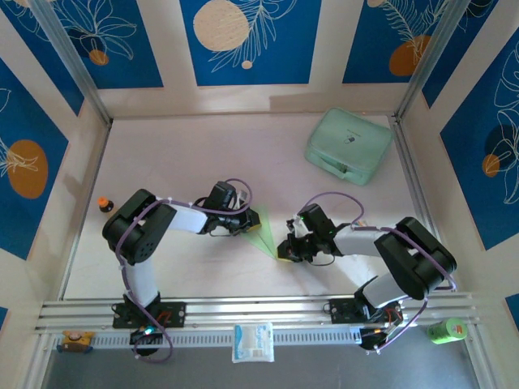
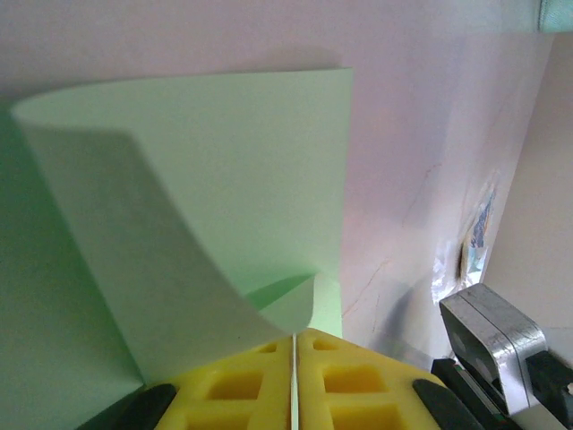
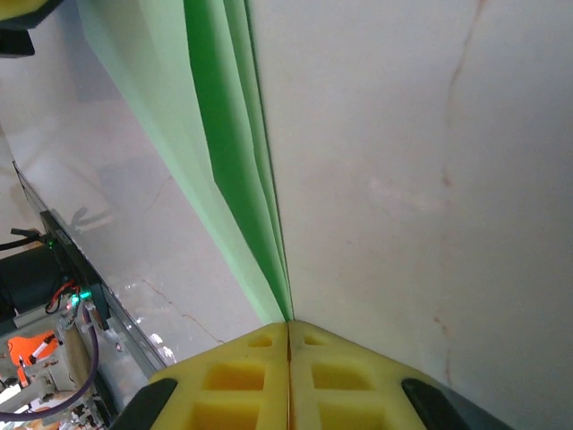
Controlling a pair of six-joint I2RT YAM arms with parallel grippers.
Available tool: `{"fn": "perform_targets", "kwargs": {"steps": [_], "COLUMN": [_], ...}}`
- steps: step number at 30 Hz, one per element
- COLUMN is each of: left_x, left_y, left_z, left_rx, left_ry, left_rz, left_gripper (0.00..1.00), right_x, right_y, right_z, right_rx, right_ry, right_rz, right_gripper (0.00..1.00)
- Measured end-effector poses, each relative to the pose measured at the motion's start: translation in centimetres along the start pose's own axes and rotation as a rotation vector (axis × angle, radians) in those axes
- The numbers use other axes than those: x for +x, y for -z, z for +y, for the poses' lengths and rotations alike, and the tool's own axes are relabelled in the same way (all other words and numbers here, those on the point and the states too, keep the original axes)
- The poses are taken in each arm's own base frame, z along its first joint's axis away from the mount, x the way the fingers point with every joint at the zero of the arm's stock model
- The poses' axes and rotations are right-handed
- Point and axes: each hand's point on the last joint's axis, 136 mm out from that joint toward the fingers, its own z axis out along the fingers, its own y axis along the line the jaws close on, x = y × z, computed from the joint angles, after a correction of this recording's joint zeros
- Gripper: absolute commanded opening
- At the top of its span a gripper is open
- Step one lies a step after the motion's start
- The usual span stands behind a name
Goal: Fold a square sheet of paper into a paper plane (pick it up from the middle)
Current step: Fourth fold the wing at the center of the table.
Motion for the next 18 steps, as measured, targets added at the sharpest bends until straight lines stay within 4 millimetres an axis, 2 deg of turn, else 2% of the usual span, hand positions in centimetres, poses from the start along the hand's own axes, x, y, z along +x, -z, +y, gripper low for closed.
{"fn": "perform_targets", "kwargs": {"steps": [7, 11, 14, 18], "left_x": [0.0, 0.0, 0.0, 0.0], "left_y": [0.0, 0.0, 0.0, 0.0], "left_z": [0.0, 0.0, 0.0, 0.1], "left_rx": [0.0, 0.0, -0.001, 0.0], "left_ry": [-0.001, 0.0, 0.0, -0.001], "left_rz": [0.0, 0.0, 0.0, 0.0], "left_gripper": [0.11, 0.11, 0.11, 0.11], "right_x": [0.0, 0.3, -0.5, -2.1], "right_y": [0.3, 1.3, 2.0, 2.6], "right_z": [0.0, 0.3, 1.4, 3.8], "right_rx": [0.013, 0.033, 0.022, -0.029], "right_ry": [-0.005, -0.012, 0.003, 0.048], "right_rz": [-0.004, -0.011, -0.032, -0.05], "right_gripper": [0.17, 0.18, 0.13, 0.05]}}
